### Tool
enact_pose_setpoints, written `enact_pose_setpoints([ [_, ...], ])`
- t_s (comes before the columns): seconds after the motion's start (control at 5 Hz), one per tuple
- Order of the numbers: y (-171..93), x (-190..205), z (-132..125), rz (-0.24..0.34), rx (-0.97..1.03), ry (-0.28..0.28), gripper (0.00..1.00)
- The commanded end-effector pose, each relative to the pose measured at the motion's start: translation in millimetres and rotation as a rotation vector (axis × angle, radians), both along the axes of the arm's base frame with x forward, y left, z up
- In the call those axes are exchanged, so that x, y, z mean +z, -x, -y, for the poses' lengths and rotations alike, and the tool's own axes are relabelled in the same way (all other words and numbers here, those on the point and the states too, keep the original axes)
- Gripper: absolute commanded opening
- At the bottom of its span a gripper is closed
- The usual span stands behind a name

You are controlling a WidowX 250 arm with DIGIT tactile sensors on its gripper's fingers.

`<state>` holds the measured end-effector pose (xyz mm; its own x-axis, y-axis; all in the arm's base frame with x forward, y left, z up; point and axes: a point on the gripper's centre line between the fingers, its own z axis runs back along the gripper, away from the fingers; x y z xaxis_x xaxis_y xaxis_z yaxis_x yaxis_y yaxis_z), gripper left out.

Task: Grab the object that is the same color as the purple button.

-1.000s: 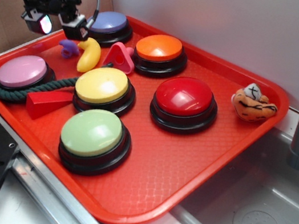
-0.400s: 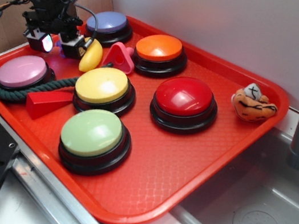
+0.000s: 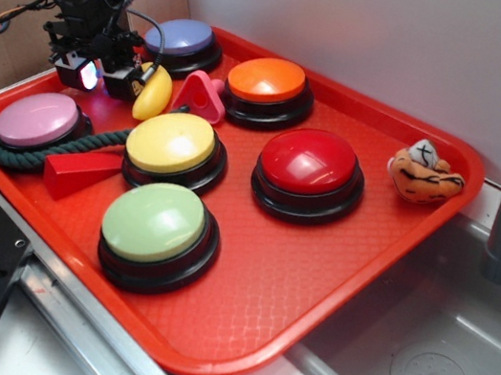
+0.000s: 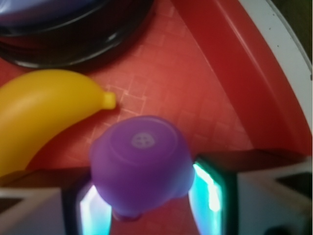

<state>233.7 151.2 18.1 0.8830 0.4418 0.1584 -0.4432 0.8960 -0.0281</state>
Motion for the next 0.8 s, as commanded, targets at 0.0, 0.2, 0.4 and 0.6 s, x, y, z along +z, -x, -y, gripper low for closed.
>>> enact_pose_setpoints([
  [0.0, -9, 48, 4, 0.046, -0.019, -0.071, 0.0],
  [0.2, -7, 81, 23, 0.035, -0.038, -0.1, 0.0],
  [0.4, -8, 108, 49, 0.053, -0.148, -0.034, 0.0],
  [0.6, -7, 131, 78, 0.045, -0.227, 0.072, 0.0],
])
